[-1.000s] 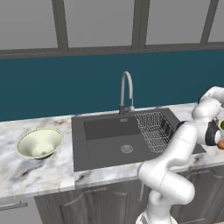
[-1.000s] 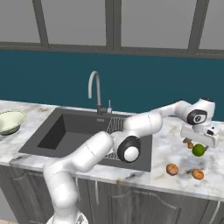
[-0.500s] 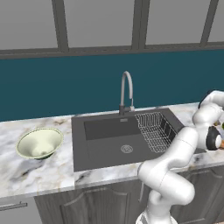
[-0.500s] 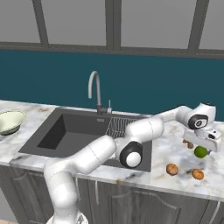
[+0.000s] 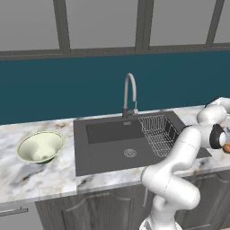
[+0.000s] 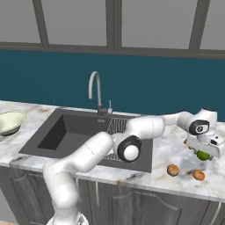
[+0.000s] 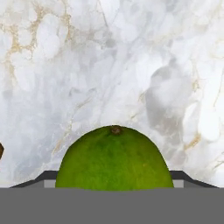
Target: There is a mixed pile of frozen fruits and vegetables on the counter. Locate all the frozen vegetables and place the items in a bowl on the counter. Take all the frozen fruits and defrost them in a running sink.
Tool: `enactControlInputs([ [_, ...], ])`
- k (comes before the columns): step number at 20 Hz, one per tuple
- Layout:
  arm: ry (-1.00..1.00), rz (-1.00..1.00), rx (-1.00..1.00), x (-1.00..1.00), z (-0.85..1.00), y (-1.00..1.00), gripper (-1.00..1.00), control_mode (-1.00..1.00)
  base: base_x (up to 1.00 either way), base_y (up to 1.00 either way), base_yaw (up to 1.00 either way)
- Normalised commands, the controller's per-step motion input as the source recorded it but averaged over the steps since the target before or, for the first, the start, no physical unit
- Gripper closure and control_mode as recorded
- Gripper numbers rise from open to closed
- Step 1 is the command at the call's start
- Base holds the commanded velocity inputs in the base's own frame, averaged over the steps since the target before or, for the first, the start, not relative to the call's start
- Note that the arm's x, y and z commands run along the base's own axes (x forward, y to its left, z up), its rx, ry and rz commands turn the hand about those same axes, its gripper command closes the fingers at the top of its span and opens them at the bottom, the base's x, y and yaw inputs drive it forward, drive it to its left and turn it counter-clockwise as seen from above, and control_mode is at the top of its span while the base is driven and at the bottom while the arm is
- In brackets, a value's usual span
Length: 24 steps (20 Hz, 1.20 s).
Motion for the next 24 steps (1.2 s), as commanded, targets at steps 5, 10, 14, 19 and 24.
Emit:
enactControlInputs([
  [5,0.01,-0.01,0.01,0.0,0.01,-0.01,1.0,-1.0,0.0,0.0,0.0],
  [10,0.0,0.0,0.0,-0.03,0.17,0.09,1.0,-1.0,0.0,0.0,0.0],
  [14,-0.02,0.0,0.0,-0.08,0.45,0.24,1.0,-1.0,0.0,0.0,0.0],
  [19,-0.05,0.0,0.0,-0.1,0.5,0.38,1.0,-1.0,0.0,0.0,0.0],
  [24,-0.05,0.01,0.0,-0.2,0.28,0.61,1.0,-1.0,0.0,0.0,0.0],
])
